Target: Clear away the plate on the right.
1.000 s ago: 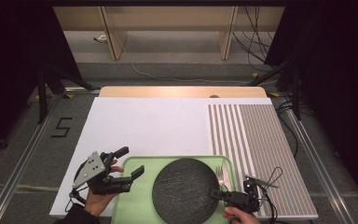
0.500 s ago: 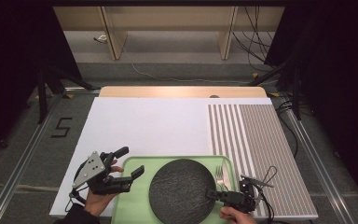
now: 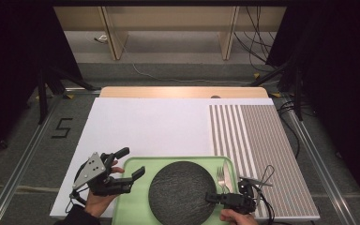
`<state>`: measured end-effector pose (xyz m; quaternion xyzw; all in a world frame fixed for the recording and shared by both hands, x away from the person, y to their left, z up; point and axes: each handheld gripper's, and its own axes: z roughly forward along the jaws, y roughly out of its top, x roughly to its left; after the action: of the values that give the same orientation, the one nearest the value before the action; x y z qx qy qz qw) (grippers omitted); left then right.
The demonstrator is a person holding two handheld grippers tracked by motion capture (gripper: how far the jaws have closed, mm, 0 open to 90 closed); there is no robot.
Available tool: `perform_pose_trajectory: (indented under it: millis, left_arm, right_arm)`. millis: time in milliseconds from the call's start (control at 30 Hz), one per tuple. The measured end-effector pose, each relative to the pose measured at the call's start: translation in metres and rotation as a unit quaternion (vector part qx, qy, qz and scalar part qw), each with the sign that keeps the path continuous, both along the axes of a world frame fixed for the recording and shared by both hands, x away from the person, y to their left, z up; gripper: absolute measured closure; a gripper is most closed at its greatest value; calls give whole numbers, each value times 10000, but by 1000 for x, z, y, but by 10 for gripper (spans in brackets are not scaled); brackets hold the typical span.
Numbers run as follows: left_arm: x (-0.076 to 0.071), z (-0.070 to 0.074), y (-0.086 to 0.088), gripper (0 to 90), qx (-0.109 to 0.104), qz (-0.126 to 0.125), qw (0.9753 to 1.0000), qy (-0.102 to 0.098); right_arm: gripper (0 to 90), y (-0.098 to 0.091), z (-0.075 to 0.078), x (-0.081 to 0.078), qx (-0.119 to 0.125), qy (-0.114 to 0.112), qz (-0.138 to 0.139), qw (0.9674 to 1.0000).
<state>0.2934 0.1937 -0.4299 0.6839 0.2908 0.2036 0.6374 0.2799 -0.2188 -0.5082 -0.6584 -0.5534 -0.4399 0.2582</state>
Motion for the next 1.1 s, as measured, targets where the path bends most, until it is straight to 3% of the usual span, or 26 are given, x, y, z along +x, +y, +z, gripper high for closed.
perform_pose_trajectory:
  millis: [167, 300, 500, 633, 800, 900, 1100]
  left_arm:
    - [0, 0, 0, 157, -5, 1, 10000, -3]
    - [-1, 0, 1, 157, -9, 3, 10000, -11]
    - [-1, 0, 1, 157, -11, -1, 10000, -10]
    - [-1, 0, 2, 157, -21, 6, 10000, -3]
    - [-1, 0, 1, 157, -11, 3, 10000, -13]
    - [0, 0, 0, 157, 10, -1, 10000, 4]
    - [0, 0, 0, 157, 6, -9, 10000, 14]
  right_arm:
    - [737, 2, 4, 0, -187, -74, 139, 9997]
    - [637, 6, 10, 0, -443, -187, 373, 9981]
    - [512, 11, 12, 0, -782, -188, 738, 9940]
    - [455, 11, 21, 0, -1121, -431, 902, 9887]
    - [409, 6, 30, 0, -1394, -730, 833, 9840]
    - [393, 0, 36, 0, -1407, -1007, 699, 9824]
    - [365, -7, 43, 3, -1589, -1333, 538, 9768]
